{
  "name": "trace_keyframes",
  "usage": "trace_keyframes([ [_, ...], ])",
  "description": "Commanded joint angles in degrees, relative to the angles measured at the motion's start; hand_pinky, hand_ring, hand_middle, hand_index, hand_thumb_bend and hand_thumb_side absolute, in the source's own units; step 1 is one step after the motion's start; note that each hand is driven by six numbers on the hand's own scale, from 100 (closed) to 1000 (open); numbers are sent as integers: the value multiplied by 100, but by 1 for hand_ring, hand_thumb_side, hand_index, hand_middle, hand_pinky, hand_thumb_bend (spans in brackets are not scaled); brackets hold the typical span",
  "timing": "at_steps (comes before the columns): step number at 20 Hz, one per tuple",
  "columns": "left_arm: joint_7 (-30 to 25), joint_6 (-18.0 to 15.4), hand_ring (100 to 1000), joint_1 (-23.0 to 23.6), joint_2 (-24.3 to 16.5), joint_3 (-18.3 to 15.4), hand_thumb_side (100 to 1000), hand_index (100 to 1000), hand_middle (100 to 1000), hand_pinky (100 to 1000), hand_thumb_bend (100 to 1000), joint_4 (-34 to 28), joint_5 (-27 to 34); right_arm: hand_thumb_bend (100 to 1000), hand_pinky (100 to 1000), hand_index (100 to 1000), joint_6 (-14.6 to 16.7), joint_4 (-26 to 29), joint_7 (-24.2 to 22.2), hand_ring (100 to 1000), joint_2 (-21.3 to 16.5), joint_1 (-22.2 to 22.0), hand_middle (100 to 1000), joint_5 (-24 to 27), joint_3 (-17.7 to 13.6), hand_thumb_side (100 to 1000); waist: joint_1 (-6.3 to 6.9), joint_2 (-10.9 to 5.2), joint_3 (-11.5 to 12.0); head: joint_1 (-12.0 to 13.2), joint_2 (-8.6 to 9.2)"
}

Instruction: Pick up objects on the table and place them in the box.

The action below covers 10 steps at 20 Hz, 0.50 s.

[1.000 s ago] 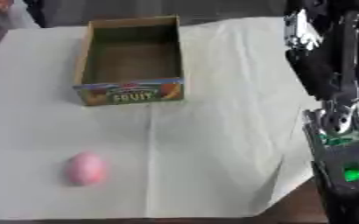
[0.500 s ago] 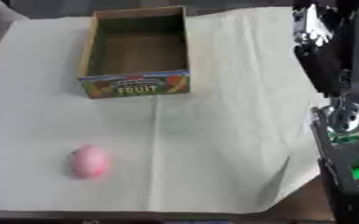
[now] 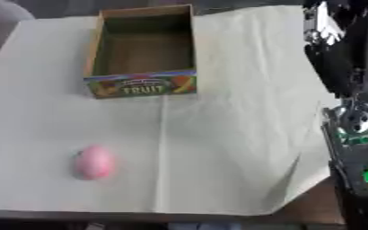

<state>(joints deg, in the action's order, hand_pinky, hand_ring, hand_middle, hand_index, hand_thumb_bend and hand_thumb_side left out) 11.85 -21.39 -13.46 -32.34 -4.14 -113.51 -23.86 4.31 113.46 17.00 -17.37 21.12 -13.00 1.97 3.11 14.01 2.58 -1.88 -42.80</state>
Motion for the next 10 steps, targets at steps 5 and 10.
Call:
trace_keyframes([
  [5, -690, 72, 624, -591, -1319, 656, 754, 899, 631, 672, 117, -108, -821, 165, 581, 777, -5, 113, -88, 807, -58, 35, 585, 54, 56, 635, 18, -174, -24, -27, -33],
  [10, -1642, 349, 665, -913, -1854, 1206, 787, 917, 677, 682, 100, -108, -851, 166, 581, 777, -5, 113, -135, 807, -54, 54, 585, 69, 89, 635, 26, -209, -85, 14, 4],
])
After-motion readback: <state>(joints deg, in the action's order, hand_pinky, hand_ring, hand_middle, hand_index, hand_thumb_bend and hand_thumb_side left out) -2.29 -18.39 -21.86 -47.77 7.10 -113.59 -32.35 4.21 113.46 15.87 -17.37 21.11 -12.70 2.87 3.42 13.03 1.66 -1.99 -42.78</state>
